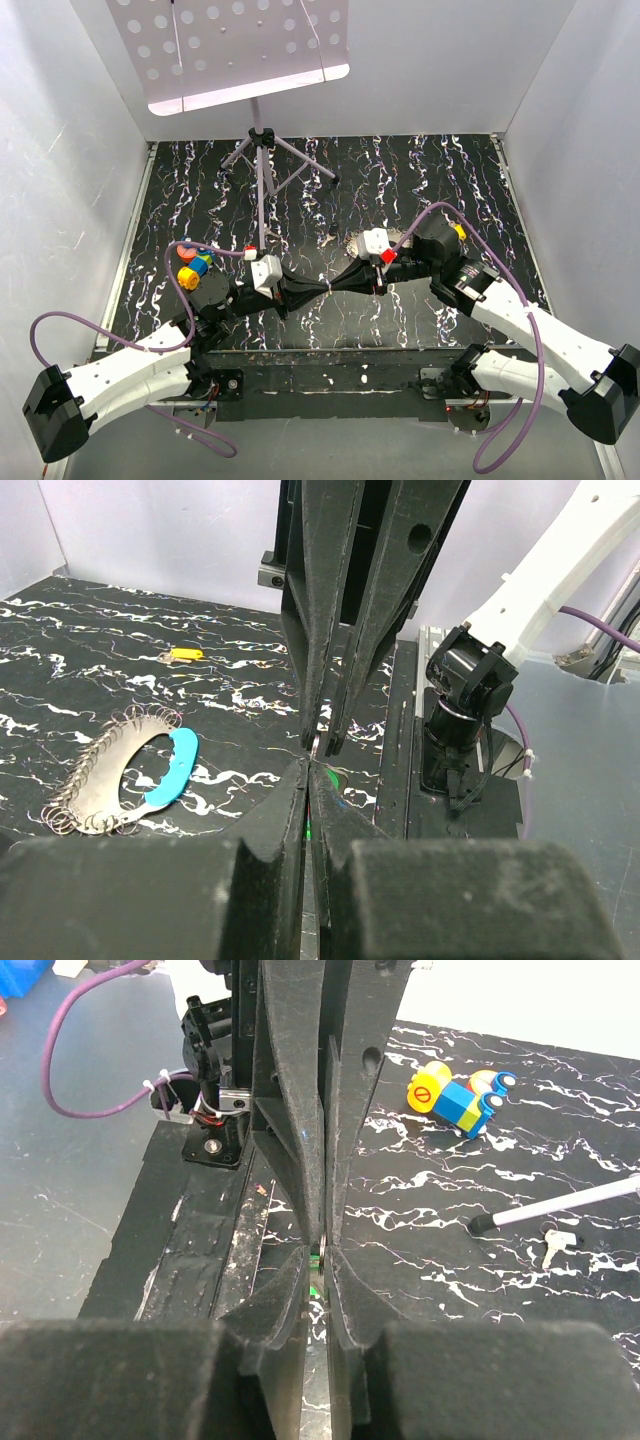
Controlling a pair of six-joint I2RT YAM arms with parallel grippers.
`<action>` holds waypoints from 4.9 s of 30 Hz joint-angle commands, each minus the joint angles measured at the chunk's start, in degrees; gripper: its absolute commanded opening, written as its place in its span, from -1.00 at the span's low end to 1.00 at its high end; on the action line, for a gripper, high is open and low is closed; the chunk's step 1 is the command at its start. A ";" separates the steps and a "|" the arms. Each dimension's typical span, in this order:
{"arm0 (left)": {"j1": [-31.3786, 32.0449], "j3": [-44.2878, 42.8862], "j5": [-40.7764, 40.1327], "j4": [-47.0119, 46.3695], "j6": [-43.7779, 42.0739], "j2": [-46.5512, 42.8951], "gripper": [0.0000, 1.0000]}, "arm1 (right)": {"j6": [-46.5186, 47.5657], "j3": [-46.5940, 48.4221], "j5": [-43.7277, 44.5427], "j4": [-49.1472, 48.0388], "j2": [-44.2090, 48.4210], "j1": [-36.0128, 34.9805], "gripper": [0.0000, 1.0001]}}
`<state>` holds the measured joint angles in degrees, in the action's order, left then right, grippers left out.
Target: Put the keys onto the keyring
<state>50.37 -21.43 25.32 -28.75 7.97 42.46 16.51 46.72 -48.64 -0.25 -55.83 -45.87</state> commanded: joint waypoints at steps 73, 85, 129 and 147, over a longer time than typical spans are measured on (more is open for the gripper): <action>-1.06 3.85 -21.63 17.15 1.00 -16.79 0.93 | 3.27 8.56 27.19 31.73 -37.50 16.25 -0.97; -1.06 4.91 -21.89 16.71 1.79 -18.20 0.95 | 0.10 2.24 31.41 23.99 -34.96 13.88 -0.97; -1.06 2.45 -21.10 17.24 6.79 -16.71 0.97 | 8.01 18.22 5.95 42.34 -28.90 26.96 -0.07; -7.38 -7.13 -13.65 20.05 25.51 3.24 0.96 | -8.50 14.01 -6.37 31.90 -28.62 41.11 0.08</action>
<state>46.35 -26.04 7.01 -9.85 27.79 42.89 14.74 60.93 -51.55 37.10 -83.90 -8.75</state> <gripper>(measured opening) 0.982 0.524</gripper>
